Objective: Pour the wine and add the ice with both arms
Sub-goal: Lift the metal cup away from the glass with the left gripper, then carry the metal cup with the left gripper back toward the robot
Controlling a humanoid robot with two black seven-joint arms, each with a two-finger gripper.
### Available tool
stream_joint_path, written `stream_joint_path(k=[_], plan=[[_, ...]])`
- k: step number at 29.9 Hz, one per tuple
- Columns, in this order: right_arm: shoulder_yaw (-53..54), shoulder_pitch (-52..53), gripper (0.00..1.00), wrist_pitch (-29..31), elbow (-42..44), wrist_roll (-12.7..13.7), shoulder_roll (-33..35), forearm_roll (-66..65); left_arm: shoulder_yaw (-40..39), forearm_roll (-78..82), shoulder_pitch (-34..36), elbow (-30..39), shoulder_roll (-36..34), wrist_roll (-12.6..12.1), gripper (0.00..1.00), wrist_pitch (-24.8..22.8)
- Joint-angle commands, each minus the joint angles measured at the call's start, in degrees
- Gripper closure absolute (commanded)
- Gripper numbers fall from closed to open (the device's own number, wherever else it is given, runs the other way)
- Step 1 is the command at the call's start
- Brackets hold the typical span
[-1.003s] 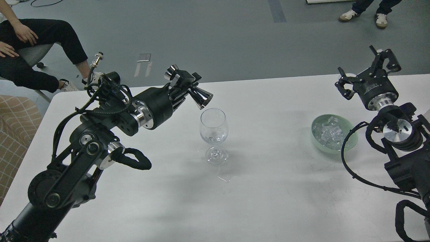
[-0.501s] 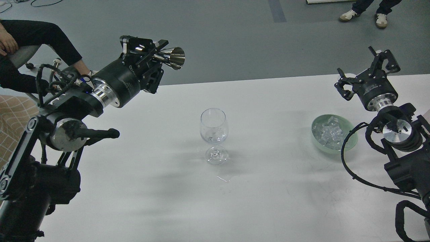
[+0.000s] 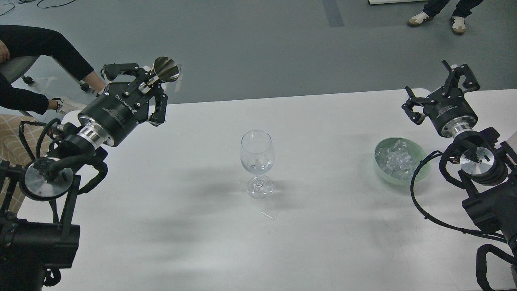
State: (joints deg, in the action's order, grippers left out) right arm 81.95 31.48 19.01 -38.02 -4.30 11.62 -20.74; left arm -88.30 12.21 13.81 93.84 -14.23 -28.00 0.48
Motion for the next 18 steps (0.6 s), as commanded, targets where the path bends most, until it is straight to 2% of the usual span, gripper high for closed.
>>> stream_joint_path(k=[1,7,15,18], plan=[[0.05,-0.02,0.0,-0.03,-0.04,-0.01,0.07,0.0,-1.7,-6.22,-1.41,-0.15,0.69,0.0,1.0,0.75],[-0.21,-0.1,0.0,-0.38,0.05,0.08,0.07,-0.26,-2.76,-7.64,-1.85,-5.51,2.18,0.0,1.0,-0.3],[-0.65,-0.28,0.0,-1.17,-0.04,0.35,1.04,-0.88,-4.16,-9.56,-1.94,-16.57,2.98,0.0,1.0,-6.98],[-0.91,-0.37,0.0,-2.14,-0.21,0.35,1.39,-0.88,-4.78,-12.47,-1.85,-23.6,2.63,0.0,1.0,-12.51]])
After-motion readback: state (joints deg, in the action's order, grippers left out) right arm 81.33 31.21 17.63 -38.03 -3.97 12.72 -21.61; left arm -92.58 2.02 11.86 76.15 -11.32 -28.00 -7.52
